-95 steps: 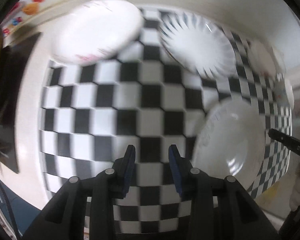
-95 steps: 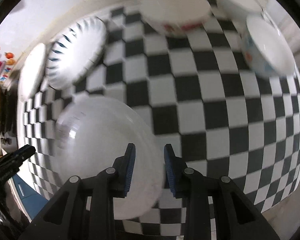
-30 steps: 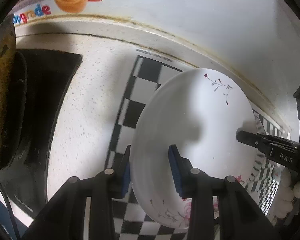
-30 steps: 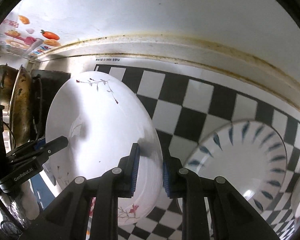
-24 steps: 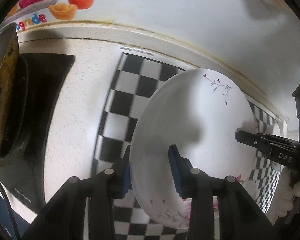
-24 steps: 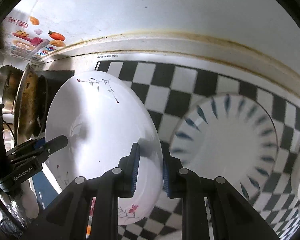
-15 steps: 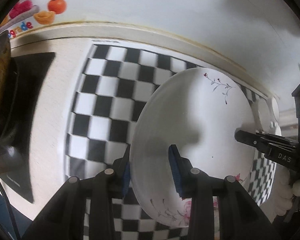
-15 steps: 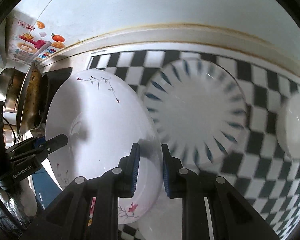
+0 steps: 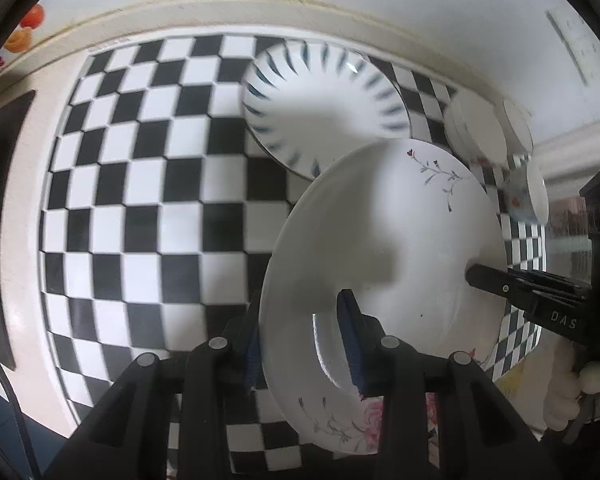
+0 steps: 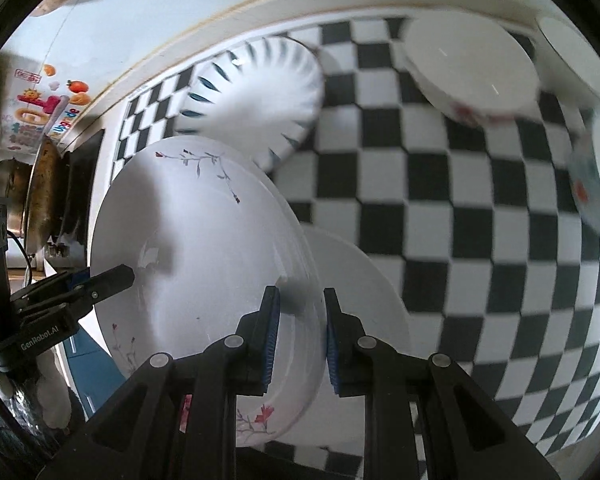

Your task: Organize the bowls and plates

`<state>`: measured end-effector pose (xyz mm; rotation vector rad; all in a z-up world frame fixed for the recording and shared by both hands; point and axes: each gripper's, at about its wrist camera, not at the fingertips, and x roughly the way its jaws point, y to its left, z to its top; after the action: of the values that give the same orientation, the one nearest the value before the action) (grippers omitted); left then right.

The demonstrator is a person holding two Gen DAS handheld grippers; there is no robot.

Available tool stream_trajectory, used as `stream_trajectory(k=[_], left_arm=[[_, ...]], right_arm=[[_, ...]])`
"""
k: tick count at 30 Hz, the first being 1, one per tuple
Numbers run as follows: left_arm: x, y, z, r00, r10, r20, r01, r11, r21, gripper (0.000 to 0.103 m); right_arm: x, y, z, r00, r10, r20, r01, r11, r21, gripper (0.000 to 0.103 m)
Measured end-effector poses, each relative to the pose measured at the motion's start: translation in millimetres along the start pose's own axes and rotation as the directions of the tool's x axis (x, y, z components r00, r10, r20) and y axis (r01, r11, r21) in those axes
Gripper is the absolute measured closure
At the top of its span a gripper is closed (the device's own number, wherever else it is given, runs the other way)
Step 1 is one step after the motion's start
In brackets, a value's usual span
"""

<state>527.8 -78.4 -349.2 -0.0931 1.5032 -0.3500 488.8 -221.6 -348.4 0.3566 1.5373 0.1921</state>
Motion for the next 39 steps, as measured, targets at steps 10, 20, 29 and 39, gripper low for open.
stream_trajectory(k=[10,20,29,39], left_arm=[[38.9,-26.6,-25.8,0.993,0.057,-0.099,-0.053,0.998,0.042,0.071],[57.7,-41.9,-27.3,0.983,0.146,-0.113,-0.138,0.987,0.078,0.071],[79.7,-54.2,-34.2,0.973,0.185,-0.138,-0.175,0.981,0.080,0.071],[79.7,-48.6,-32.3,0.972,0.186,-0.145,-0.177,0.982,0.069,0.071]], right_arm=[[19.9,-39.4,-41.8,0.998,-0.023,-0.059,0.025,0.999,0.026,0.080],[30.3,-39.3,-43.1,0.996,-0.058,-0.072,0.059,0.998,0.021,0.080],[34.4,-33.7,-41.6,0.990,-0.120,-0.069,0.120,0.993,-0.001,0.081],[24.5,-43.0,-41.2,0.991,-0.114,-0.076,0.122,0.987,0.103,0.081]])
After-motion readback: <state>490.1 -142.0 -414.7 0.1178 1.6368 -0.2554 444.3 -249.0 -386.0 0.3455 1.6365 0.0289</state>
